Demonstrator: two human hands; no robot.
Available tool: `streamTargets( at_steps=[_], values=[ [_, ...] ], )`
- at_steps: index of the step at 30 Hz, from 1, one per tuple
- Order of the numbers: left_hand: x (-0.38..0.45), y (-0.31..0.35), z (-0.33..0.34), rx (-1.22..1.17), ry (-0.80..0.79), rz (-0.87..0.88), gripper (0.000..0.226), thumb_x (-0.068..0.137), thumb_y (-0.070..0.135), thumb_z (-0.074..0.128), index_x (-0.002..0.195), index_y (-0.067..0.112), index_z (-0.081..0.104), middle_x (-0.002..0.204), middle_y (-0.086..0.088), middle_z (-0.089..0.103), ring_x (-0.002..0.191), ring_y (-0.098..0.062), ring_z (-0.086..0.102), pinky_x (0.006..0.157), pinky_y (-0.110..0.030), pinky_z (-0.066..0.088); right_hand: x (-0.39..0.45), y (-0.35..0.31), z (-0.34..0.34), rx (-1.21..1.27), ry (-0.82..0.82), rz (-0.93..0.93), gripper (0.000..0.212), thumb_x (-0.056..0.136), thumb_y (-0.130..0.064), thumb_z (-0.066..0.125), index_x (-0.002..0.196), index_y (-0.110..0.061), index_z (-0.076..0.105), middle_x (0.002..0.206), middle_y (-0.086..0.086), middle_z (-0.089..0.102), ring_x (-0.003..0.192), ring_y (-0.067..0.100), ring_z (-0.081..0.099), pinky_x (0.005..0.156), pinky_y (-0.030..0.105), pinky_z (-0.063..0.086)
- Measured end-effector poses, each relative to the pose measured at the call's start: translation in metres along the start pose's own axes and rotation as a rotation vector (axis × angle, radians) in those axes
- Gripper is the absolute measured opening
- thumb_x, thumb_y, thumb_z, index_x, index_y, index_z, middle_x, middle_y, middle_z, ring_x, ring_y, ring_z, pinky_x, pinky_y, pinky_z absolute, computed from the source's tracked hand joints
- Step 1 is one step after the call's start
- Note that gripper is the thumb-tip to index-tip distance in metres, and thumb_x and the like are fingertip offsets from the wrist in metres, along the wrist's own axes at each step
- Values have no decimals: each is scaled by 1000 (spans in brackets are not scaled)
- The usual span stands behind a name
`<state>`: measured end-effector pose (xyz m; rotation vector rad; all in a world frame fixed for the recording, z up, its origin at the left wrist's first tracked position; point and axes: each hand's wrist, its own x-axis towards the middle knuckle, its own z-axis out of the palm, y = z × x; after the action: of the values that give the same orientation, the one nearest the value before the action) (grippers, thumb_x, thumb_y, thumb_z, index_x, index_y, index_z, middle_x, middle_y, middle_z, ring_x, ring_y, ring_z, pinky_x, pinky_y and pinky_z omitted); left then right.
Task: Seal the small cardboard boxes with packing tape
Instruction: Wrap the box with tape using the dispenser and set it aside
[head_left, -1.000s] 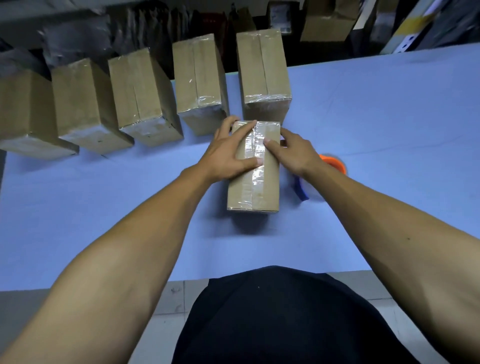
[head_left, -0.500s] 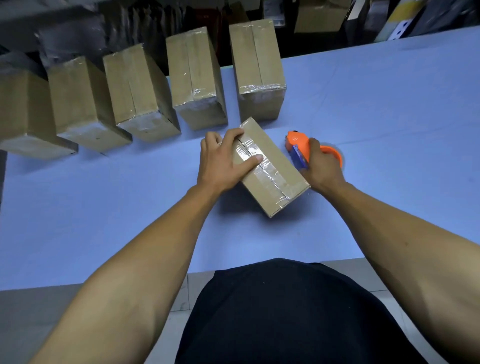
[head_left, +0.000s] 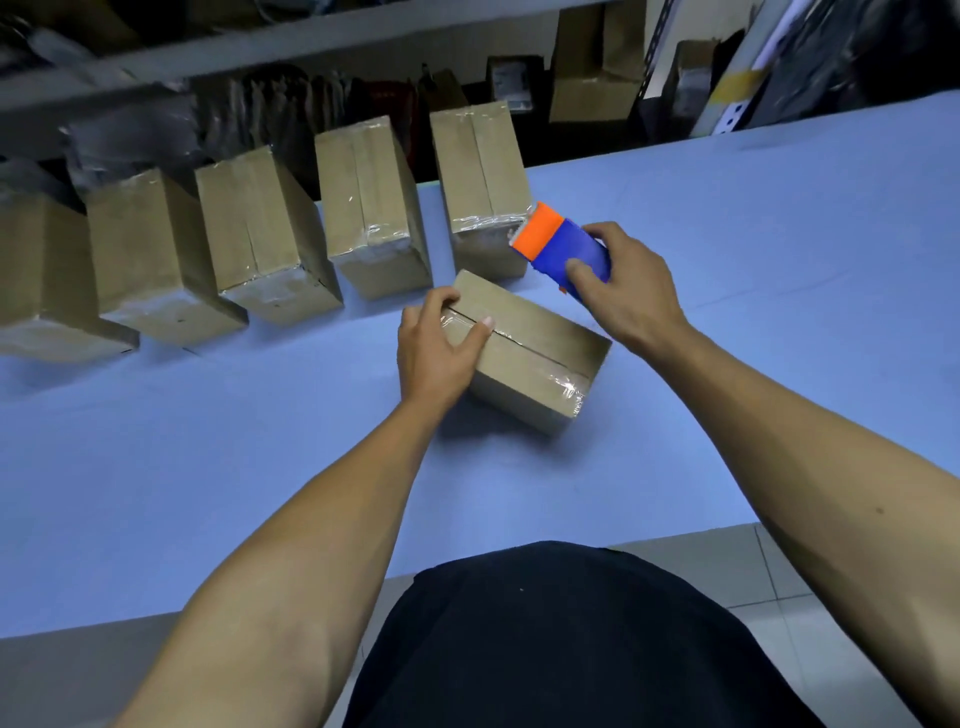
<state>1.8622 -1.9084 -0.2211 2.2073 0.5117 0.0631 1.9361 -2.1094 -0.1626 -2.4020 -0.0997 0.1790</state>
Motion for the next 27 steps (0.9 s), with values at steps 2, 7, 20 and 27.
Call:
streamTargets(
  at_steps=[2,7,20,27],
  values=[
    [-1,6,1,-13,20,-34,43,82,45,75,119,31,57,115,3,53,108,-12,54,83,-18,33,4,-11,-11,-17,-66,-75,65,77,-49,71,130,-21,48,112,-2,61,96,19,57,79,35,47],
    [-8,12,9,-81,67,-128,42,79,44,78,114,31,59,105,1,51,104,-20,56,79,-22,36,-3,-37,-18,-28,-180,-235,65,77,-41,78,130,-26,45,109,-10,58,91,18,59,77,31,49],
    [7,18,-27,-501,250,-339,21,97,21,53,92,22,73,101,0,68,96,-16,63,85,-30,50,-4,-41,-4,-9,-320,-327,64,72,-53,64,129,-28,48,110,-4,66,94,22,61,81,41,52],
    [35,51,-57,-753,-161,-467,29,97,47,57,91,20,67,84,1,71,77,-17,66,74,-31,52,-3,-42,0,-33,-305,-360,61,73,-53,64,128,-31,49,111,-7,66,92,20,61,80,39,52]
  ],
)
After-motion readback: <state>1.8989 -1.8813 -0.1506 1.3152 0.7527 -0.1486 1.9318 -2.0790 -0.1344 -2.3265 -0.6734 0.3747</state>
